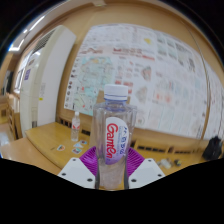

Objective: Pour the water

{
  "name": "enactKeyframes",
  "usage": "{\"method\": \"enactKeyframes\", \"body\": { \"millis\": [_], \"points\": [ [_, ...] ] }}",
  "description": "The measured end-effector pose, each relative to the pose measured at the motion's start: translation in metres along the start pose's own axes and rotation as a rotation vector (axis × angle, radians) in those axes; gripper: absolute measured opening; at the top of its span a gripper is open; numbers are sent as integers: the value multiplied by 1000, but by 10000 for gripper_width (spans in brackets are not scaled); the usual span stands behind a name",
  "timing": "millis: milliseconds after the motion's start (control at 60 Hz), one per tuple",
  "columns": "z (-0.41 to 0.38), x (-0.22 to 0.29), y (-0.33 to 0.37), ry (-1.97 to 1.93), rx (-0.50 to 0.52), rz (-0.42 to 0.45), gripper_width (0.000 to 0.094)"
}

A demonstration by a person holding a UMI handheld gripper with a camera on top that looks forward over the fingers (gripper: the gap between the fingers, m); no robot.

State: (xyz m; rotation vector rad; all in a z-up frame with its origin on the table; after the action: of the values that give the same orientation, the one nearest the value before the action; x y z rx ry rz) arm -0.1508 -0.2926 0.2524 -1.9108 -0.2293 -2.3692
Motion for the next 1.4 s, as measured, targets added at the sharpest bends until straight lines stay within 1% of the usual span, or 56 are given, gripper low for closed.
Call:
{"method": "enactKeyframes", "body": {
  "millis": [67, 117, 133, 233, 383, 500, 517, 533, 550, 567, 583, 617, 683, 700, 767, 800, 833, 883, 900, 917, 933, 967, 1067, 1400],
  "points": [
    [10, -34, -3, -82, 1, -70, 317],
    [16, -59, -7, -125, -1, -106, 317],
    [-2, -74, -10, -137, -17, -105, 318],
    [4, -116, -18, -160, 14, -149, 318],
    [-12, -168, -28, -156, 41, -202, 317],
    [-16, -202, -29, -165, 39, -243, 327],
    [-14, -196, -31, -172, 35, -198, 323],
    [-14, -200, -32, -173, 33, -203, 343],
    [-15, -202, -30, -171, 34, -205, 333],
    [-12, -199, -33, -171, 36, -186, 325],
    [-13, -202, -30, -170, 35, -198, 326],
    [-15, -201, -30, -183, 30, -193, 345],
    [-16, -200, -28, -190, 27, -194, 407],
    [-16, -200, -28, -187, 28, -194, 439],
    [-15, -202, -27, -198, 25, -222, 517],
    [-15, -205, -24, -209, 20, -263, 594],
    [-14, -207, -19, -221, 14, -297, 703],
    [-12, -204, -11, -246, 2, -325, 866],
    [-11, -202, -8, -253, -5, -331, 832],
    [-9, -200, -5, -259, -13, -335, 820],
    [-9, -198, -1, -265, -24, -341, 823],
    [-8, -192, 10, -273, -40, -355, 857],
    [-12, -172, 51, -277, -73, -390, 850],
    [-61, -99, 230, -225, -150, -431, 852]
  ]
}}
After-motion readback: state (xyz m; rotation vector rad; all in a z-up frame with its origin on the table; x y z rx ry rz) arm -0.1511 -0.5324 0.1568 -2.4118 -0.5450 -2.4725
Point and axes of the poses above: the point between the fingertips, and its own axes, seen from behind it with the camera up: z to the right, x up, y backward, against the way the camera looks, the point moved 5 cm from there along y, backward, against the way the camera looks, and after that the axes turned 3 degrees about z, right-handed, at the moved point
